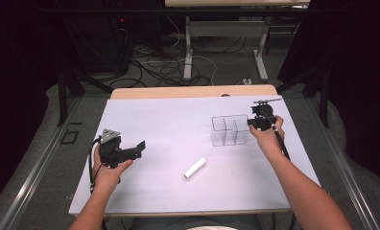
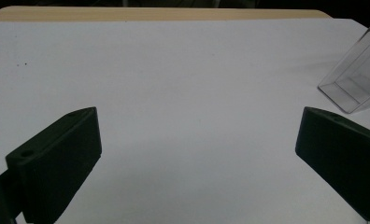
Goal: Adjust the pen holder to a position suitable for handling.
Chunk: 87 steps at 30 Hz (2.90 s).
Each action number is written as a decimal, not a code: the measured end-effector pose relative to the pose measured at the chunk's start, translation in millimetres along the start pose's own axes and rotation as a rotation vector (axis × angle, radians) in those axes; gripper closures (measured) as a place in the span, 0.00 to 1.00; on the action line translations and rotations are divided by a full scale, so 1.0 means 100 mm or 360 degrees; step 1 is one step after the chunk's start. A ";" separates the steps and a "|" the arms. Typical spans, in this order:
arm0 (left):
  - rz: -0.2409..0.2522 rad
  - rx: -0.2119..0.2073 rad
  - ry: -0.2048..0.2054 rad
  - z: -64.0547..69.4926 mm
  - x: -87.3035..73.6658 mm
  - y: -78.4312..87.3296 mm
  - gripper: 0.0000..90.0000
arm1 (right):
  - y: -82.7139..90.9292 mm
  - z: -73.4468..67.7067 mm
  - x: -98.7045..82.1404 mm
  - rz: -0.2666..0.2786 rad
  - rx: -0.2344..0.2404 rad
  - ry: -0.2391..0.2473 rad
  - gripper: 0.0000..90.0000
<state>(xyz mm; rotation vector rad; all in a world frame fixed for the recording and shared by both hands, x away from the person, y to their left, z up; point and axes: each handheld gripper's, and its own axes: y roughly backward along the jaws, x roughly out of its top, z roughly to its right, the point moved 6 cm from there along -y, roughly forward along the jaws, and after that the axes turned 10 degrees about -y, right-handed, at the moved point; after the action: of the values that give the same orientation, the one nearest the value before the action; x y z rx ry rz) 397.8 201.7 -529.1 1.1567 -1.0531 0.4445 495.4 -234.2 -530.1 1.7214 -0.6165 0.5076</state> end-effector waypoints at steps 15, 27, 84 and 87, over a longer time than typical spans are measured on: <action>0.0000 0.0000 -0.0005 -0.01 0.00 0.01 0.00 | -0.04 -0.53 -0.16 -0.0096 0.0148 0.0000 1.00; -0.0002 0.0001 -0.0011 0.00 0.00 0.01 0.00 | -0.01 -0.91 -0.36 -0.0177 0.0298 0.0092 1.00; -0.0022 -0.0016 -0.0032 0.08 -0.02 -0.01 0.01 | 0.19 -0.98 -0.39 0.0032 0.0600 0.0192 0.68; -0.0016 -0.0020 -0.0038 0.08 -0.01 -0.01 0.02 | 0.23 -0.96 -0.39 0.0058 0.0639 0.0195 0.65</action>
<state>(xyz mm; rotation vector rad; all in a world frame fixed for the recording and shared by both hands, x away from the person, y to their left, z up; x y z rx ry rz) 394.4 194.2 -530.7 1.1582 -1.0690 0.4162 449.7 -140.0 -515.7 2.0388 -0.4797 0.7979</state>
